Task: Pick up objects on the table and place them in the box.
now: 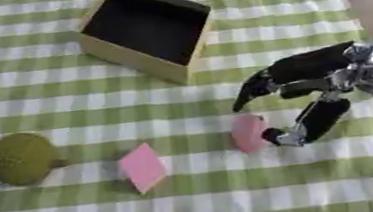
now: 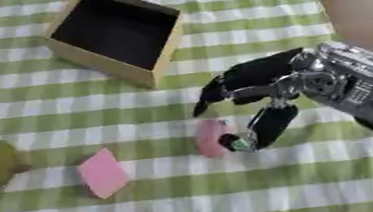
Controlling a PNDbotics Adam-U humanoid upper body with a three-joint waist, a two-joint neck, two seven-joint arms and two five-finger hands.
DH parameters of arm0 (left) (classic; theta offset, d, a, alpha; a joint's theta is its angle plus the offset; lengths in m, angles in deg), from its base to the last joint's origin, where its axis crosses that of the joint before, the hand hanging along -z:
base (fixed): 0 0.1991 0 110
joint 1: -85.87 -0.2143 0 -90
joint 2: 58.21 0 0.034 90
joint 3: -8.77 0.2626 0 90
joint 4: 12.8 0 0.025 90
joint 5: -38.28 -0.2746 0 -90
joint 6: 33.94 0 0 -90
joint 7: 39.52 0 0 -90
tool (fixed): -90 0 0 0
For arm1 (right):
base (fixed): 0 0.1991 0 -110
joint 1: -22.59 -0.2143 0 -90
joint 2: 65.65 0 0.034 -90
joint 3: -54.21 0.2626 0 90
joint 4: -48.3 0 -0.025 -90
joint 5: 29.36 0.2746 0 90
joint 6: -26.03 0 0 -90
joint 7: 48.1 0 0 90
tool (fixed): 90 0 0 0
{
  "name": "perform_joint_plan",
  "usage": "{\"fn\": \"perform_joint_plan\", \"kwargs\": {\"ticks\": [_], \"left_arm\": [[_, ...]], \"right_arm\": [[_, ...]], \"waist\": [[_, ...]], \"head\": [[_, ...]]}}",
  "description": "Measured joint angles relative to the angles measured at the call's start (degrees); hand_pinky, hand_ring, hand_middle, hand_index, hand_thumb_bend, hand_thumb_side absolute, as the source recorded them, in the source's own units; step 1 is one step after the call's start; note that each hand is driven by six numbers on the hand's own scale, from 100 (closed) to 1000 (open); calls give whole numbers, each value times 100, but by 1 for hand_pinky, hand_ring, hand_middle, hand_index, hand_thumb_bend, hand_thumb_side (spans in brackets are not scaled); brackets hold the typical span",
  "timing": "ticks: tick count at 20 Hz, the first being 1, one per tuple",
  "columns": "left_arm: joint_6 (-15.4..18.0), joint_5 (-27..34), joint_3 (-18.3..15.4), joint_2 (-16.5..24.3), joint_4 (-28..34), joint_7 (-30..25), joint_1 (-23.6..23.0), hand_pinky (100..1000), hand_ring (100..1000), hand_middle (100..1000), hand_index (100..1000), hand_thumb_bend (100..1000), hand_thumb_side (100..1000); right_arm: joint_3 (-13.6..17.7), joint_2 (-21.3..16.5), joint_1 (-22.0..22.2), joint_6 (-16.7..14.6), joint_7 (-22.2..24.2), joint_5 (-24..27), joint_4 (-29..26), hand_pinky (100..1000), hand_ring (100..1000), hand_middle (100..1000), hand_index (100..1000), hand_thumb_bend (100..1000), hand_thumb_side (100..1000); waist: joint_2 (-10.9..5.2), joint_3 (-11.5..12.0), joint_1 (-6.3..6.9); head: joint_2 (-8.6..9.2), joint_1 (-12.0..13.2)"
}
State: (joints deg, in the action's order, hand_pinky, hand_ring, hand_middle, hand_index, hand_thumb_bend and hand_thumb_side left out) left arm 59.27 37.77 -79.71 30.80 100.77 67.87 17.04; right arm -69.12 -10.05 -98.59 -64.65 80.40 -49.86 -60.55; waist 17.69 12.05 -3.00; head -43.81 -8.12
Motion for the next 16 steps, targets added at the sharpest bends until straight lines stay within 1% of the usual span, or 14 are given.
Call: {"fn": "perform_joint_plan", "kwargs": {"ticks": [1, 2, 3, 4, 7, 8, 9, 10, 12, 14, 16], "left_arm": [[-3, 1, 0, 0, 0, -3, 0, 798, 767, 720, 811, 329, 694], [-5, 1, 1, -1, 0, -5, -1, 798, 766, 719, 811, 326, 696], [-7, 2, 1, -1, 0, -8, -1, 798, 766, 719, 811, 326, 696], [-9, 4, 2, -3, 0, -10, -1, 798, 766, 718, 811, 325, 697], [-19, 14, 10, -39, 0, -20, -1, 798, 765, 718, 811, 324, 698], [-20, 17, 19, -46, 0, -22, -1, 798, 765, 717, 810, 323, 699], [-21, 19, 26, -46, 0, -23, -1, 798, 765, 717, 810, 322, 699], [-23, 21, 32, -47, 0, -24, -1, 798, 765, 717, 810, 322, 699], [-27, 25, 34, -47, 0, -30, -1, 798, 765, 717, 810, 322, 699], [-31, 26, 34, -47, 0, -35, -1, 799, 764, 716, 810, 321, 700], [-32, 27, 34, -47, 0, -37, -1, 799, 764, 716, 810, 321, 700]], "right_arm": [[-9, 21, 1, -17, -10, -19, 48, 908, 896, 831, 910, 165, 368], [-21, 29, 2, -33, -24, -33, 89, 906, 887, 827, 910, 179, 323], [-23, 46, 13, -44, -34, -54, 143, 906, 886, 827, 910, 179, 323], [-24, 78, 31, -57, -48, -65, 200, 905, 884, 825, 909, 191, 294], [-27, 162, 48, -100, -93, -125, 379, 904, 880, 820, 906, 182, 301], [-31, 187, 49, -118, -111, -150, 429, 901, 871, 808, 897, 166, 321], [-40, 211, 51, -137, -129, -163, 467, 899, 861, 788, 885, 173, 342], [-58, 233, 52, -157, -148, -166, 499, 897, 857, 778, 878, 148, 339], [-75, 275, 53, -194, -184, -167, 534, 891, 843, 735, 854, 125, 367], [-97, 300, 56, -230, -227, -166, 535, 884, 821, 647, 795, 128, 373], [-98, 325, 77, -263, -288, -165, 529, 874, 792, 583, 743, 116, 366]], "waist": [[0, 0, 0], [0, 0, 0], [0, 0, 0], [0, 0, 0], [6, 1, 0], [6, 1, 0], [6, 1, 0], [6, 2, 0], [6, 2, 0], [6, 3, 0], [6, 4, 0]], "head": [[0, 0], [0, 0], [0, -1], [0, -2], [0, -6], [0, -7], [0, -8], [0, -8], [0, -8], [0, -8], [0, -8]]}}
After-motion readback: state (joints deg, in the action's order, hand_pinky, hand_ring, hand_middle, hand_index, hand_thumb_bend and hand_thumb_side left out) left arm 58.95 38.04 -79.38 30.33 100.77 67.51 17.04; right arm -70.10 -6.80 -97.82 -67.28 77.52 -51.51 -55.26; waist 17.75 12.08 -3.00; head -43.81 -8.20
